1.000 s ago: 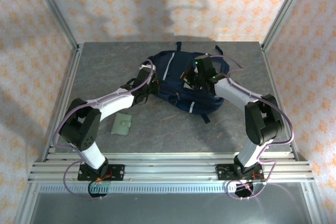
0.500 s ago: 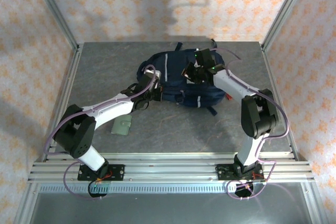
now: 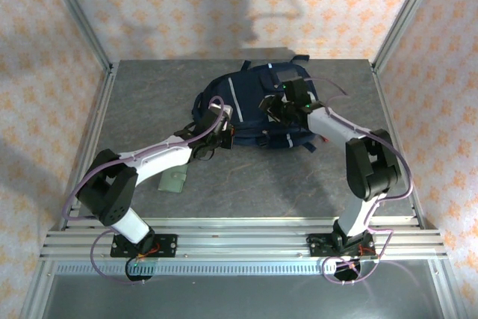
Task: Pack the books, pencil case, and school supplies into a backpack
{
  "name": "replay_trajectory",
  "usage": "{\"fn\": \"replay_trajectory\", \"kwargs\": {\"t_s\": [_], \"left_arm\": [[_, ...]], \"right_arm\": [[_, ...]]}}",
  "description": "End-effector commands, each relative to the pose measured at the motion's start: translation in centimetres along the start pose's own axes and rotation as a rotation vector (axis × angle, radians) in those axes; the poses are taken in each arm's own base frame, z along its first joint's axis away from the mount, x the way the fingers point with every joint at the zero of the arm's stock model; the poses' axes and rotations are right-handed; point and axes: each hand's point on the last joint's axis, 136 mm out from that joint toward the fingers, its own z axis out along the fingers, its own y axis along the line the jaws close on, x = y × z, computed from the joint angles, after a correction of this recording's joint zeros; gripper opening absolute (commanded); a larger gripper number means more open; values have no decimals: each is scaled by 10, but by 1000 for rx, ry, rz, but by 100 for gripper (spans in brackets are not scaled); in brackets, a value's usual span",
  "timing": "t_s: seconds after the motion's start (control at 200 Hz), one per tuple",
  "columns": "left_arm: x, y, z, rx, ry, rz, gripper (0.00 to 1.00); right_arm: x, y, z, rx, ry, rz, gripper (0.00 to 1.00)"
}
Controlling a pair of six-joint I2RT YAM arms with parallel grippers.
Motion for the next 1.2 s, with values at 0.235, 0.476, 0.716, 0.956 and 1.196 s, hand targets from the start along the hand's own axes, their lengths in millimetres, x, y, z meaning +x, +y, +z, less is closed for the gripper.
{"fn": "replay_trajectory", "kwargs": {"t_s": [0.235,0.476,0.716,0.956,1.196], "left_arm": [[21,-6,4,-1,72,22,0],[18,-4,9,-17,55,24,0],[21,6,24,-77,70,30,31],[15,11,33,-105,53,15,41],[-3,5,35,-88,9,-29,55]], "right_arm": [[27,31,11,-119,60,95,48],[26,19,27,-76,50,133,0],[23,24,17,-101,29,134,0],[25,31,14,-123,32,124,0],[29,33,15,-131,40,117,0]]}}
